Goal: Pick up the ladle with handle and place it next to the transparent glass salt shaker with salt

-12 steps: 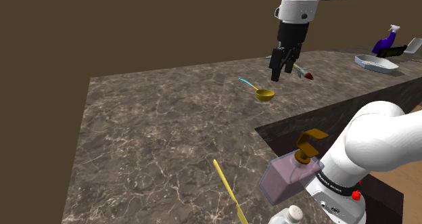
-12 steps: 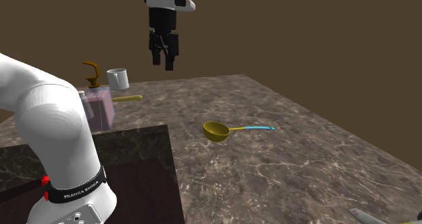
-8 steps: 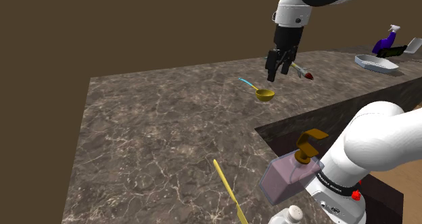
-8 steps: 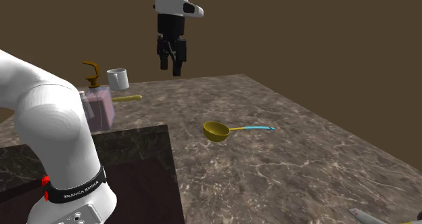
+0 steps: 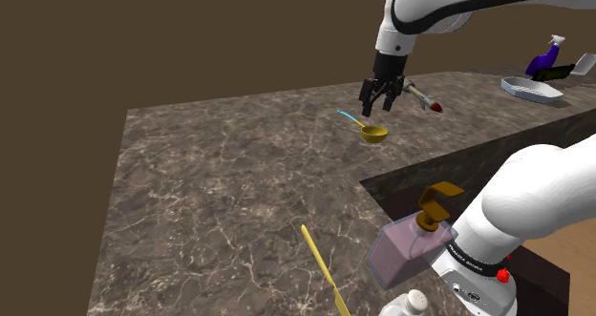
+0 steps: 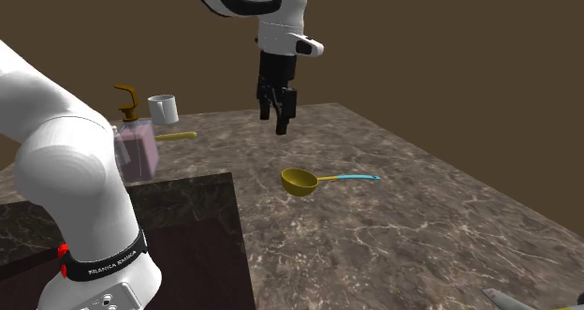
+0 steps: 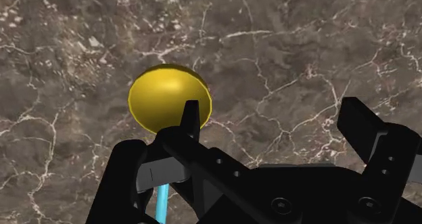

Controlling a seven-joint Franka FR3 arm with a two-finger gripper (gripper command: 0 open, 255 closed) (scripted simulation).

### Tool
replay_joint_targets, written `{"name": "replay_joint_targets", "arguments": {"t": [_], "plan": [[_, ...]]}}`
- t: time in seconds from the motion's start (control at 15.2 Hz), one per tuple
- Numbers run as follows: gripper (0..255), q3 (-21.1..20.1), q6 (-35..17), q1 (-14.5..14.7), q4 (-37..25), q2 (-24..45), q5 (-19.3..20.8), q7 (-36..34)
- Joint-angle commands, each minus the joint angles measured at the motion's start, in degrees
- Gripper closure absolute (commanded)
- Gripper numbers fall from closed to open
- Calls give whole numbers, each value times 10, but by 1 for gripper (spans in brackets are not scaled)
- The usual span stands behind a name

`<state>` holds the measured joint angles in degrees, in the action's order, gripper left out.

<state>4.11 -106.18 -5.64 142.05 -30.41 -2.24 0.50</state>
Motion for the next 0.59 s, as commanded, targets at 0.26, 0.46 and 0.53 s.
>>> {"name": "replay_joint_targets", "arguments": {"t": [0.26,0.46,0.53], "plan": [[0,49,-94,-24,-25,113,-18,27],[0,72,-132,-32,-45,172,-38,44],[0,79,-144,-35,-53,192,-46,50]]}}
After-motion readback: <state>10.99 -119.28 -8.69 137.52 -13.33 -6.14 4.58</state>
